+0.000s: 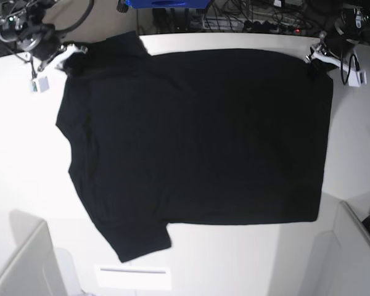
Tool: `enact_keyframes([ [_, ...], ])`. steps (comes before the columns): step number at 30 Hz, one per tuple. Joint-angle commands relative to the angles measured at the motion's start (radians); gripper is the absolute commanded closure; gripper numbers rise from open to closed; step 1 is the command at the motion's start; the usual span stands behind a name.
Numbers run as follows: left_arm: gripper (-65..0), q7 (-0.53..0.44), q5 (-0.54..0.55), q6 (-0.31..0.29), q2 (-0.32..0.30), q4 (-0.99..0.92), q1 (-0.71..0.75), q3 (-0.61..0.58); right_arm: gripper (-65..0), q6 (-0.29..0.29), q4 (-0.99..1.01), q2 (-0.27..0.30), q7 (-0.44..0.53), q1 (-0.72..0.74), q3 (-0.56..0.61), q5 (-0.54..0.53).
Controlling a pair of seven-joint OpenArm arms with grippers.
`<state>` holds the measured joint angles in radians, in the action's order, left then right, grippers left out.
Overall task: Fold the T-shirt properly
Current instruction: 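Lift the grasped edge and pull it away from the shirt body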
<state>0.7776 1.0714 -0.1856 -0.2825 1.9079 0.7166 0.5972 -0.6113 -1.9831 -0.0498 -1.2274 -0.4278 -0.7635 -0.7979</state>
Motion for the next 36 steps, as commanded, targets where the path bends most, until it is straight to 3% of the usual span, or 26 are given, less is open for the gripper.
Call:
enact_keyframes([
  [1, 0.0, 0.001, 0.013, 0.010, 0.009, 0.014, -0.005, 0.008, 0.0, -0.003, -0.015, 0.011, 0.013, 0.025, -0.004, -0.016],
  [4, 0.0, 0.007, 0.019, 0.056, 0.019, 0.020, -0.035, 0.008, 0.0, 0.003, -0.015, 0.012, -0.022, 0.088, -0.006, -0.013],
  [10, 0.0, 0.082, 0.132, 0.071, 0.039, 0.015, -0.122, 0.008, 0.0, 0.006, -0.014, 0.029, -0.073, 0.197, -0.004, -0.010],
  [14, 0.0, 0.085, 0.208, 0.209, 0.039, 0.015, -0.174, 0.034, 0.0, 0.069, 0.015, 0.032, -0.075, 0.260, -0.003, -0.010],
  [18, 0.0, 0.085, 0.224, 0.226, 0.039, 0.015, -0.217, 0.042, 0.0, 0.097, 0.077, 0.034, -0.075, 0.321, -0.001, -0.010],
  [22, 0.0, 0.085, 0.224, 0.301, 0.039, 0.012, -0.243, 0.039, 0.0, 0.098, 0.160, 0.046, -0.075, 0.386, -0.001, -0.010],
  [27, 0.0, 0.085, 0.223, 0.320, 0.033, 0.011, -0.288, 0.039, 0.0, 0.159, 0.264, 0.081, -0.061, 0.439, 0.088, -0.010],
  [31, 0.0, 0.085, 0.223, 0.355, 0.033, -0.012, -0.323, 0.039, 0.0, 0.166, 0.316, 0.095, -0.004, 0.476, 0.128, -0.010],
  [36, 0.0, 0.085, 0.223, 0.357, 0.032, -0.101, -0.368, 0.045, 0.0, 0.167, 0.400, 0.115, 0.008, 0.525, 0.164, -0.010],
])
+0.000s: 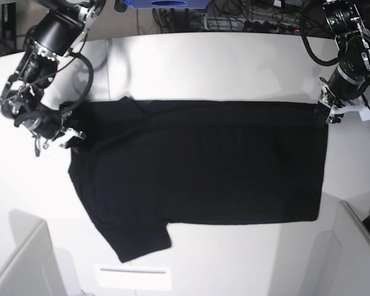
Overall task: Fold the T-shirt properly
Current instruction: 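Lift the grasped edge and pull it away from the shirt body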
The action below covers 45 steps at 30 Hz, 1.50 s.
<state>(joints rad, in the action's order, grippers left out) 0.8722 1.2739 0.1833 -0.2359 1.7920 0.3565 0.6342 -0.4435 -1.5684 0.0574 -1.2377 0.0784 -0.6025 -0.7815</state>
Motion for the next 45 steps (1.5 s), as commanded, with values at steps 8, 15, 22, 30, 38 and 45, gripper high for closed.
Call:
enact_keyframes([
  [8, 0.0, -0.009, 0.016, -0.012, -0.016, -0.028, -0.084, 0.003, 0.0, -0.001, 0.087, 0.026, 0.040, 0.080, 0.006, -0.025],
  [15, 0.0, -0.008, -0.072, -0.012, -0.013, -0.071, -0.135, 0.002, 0.0, 0.048, 0.135, 0.026, 0.060, 0.110, 0.008, -0.025],
  [22, 0.0, -0.008, -0.079, -0.012, -0.016, -0.133, -0.190, 0.002, 0.0, 0.055, 0.185, 0.026, 0.062, 0.156, 0.008, -0.025],
  [30, 0.0, -0.008, -0.079, -0.012, -0.032, -0.166, -0.224, 0.000, 0.0, 0.056, 0.216, 0.026, 0.095, 0.162, 0.008, -0.025],
  [38, 0.0, -0.008, -0.079, -0.012, -0.052, -0.206, -0.236, 0.000, 0.0, 0.065, 0.225, 0.026, 0.157, 0.169, 0.123, -0.025],
  [45, 0.0, -0.008, -0.079, -0.014, -0.052, -0.208, -0.236, 0.000, 0.0, 0.107, 0.254, 0.026, 0.174, 0.174, 0.137, -0.026],
])
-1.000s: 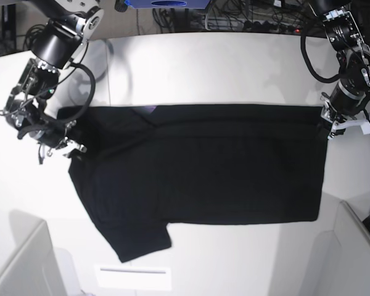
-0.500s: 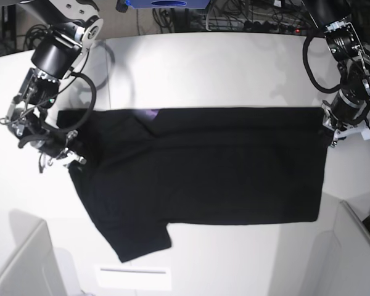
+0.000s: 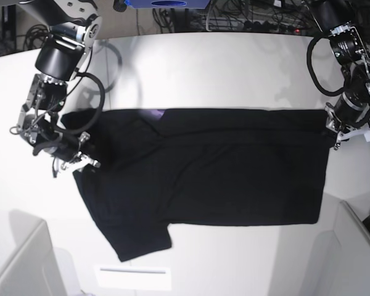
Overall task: Fold the T-shirt properly
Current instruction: 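Lift the grasped edge and pull it away from the shirt body, then drag the held edge further to straighten the black shirt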
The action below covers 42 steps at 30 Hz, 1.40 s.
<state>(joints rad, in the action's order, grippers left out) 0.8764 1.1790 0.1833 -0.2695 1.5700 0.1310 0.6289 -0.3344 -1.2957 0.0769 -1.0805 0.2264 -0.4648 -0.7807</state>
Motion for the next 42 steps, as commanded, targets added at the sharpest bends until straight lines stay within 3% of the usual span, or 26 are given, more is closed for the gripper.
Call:
enact_keyframes([
  [1, 0.0, -0.012, 0.016, -0.014, -0.018, 0.014, -0.011, 0.006, 0.0, -0.001, -0.018, 0.007, 0.016, 0.026, -0.002, -0.027],
  [13, 0.0, -0.012, 0.016, -0.014, -0.018, 0.013, -0.031, 0.007, 0.0, 0.002, -0.063, 0.007, 0.016, -0.002, -0.010, -0.038],
  [15, 0.0, -0.012, 0.016, -0.014, -0.018, 0.016, -0.027, 0.012, 0.0, 0.002, -0.123, -0.002, 0.016, -0.029, -0.056, -0.069],
  [16, -5.1, -0.012, 0.016, -0.014, -0.018, 0.019, -0.027, 0.013, -1.2, 0.004, -0.147, -0.006, 0.016, -0.040, -0.082, -0.082],
  [18, -20.9, -0.012, 0.020, -0.014, -0.018, 0.022, -0.029, 0.016, -17.3, 0.004, -0.206, -0.019, 0.015, -0.060, -0.122, -0.096],
  [20, -34.4, -0.015, 0.022, -0.014, -0.018, 0.033, -0.029, 0.018, -28.1, 0.004, -0.259, -0.024, 0.010, -0.086, -0.159, -0.099],
  [22, -44.9, -0.018, 0.022, -0.014, -0.017, 0.069, -0.023, 0.018, -29.7, 0.004, -0.321, -0.025, 0.012, -0.126, -0.188, -0.101],
  [25, -53.0, -0.018, 0.022, -0.014, -0.014, 0.114, -0.020, 0.018, -29.7, 0.005, -0.362, -0.025, 0.012, -0.163, -0.194, -0.101],
  [29, -53.2, -0.018, 0.043, -0.014, -0.001, 0.200, 0.048, 0.067, -29.7, 0.005, -0.422, -0.030, 0.010, -0.220, -0.231, -0.101],
  [34, -53.2, -0.018, 0.089, -0.026, 0.066, 0.203, 0.175, 0.205, -30.0, 0.004, -0.626, -0.139, 0.016, -0.374, -0.345, -0.101],
  [38, -53.2, -0.018, -0.023, -0.189, 0.095, 0.126, 0.184, 0.245, -30.6, 0.004, -0.654, -0.207, 0.016, -0.454, -0.371, -0.093],
  [42, -53.2, -0.018, -0.144, -0.227, 0.118, 0.036, 0.124, 0.248, -30.6, 0.005, -0.585, -0.211, 0.018, -0.471, -0.372, -0.093],
])
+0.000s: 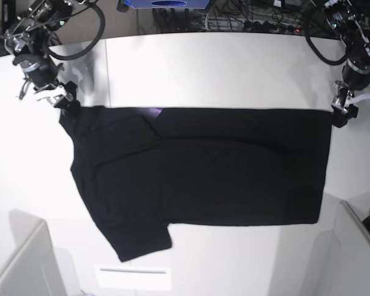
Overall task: Fold the T-shirt properly
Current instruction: 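Drag the held edge further to straighten the black shirt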
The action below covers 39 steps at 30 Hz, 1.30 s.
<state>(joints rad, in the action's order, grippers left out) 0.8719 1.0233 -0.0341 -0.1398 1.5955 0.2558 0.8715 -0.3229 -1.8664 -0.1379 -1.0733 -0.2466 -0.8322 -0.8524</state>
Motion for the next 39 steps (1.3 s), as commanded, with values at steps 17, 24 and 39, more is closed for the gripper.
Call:
enact_keyframes([
  [17, -53.0, -0.009, -0.099, -0.010, -0.010, -0.165, -0.157, 0.001, -38.7, 0.176, 0.239, 0.034, 0.196, 0.056, -0.002, -0.020],
  [24, -53.0, -0.009, -0.099, -0.010, -0.011, -0.169, -0.157, 0.001, -39.8, 0.178, 0.370, 0.056, 0.199, 0.097, 0.000, -0.020],
  [39, 0.0, -0.009, -0.099, -0.010, -0.013, -0.169, -0.155, 0.001, -23.0, 0.176, 0.440, 0.090, 0.262, 0.111, 0.078, -0.020],
])
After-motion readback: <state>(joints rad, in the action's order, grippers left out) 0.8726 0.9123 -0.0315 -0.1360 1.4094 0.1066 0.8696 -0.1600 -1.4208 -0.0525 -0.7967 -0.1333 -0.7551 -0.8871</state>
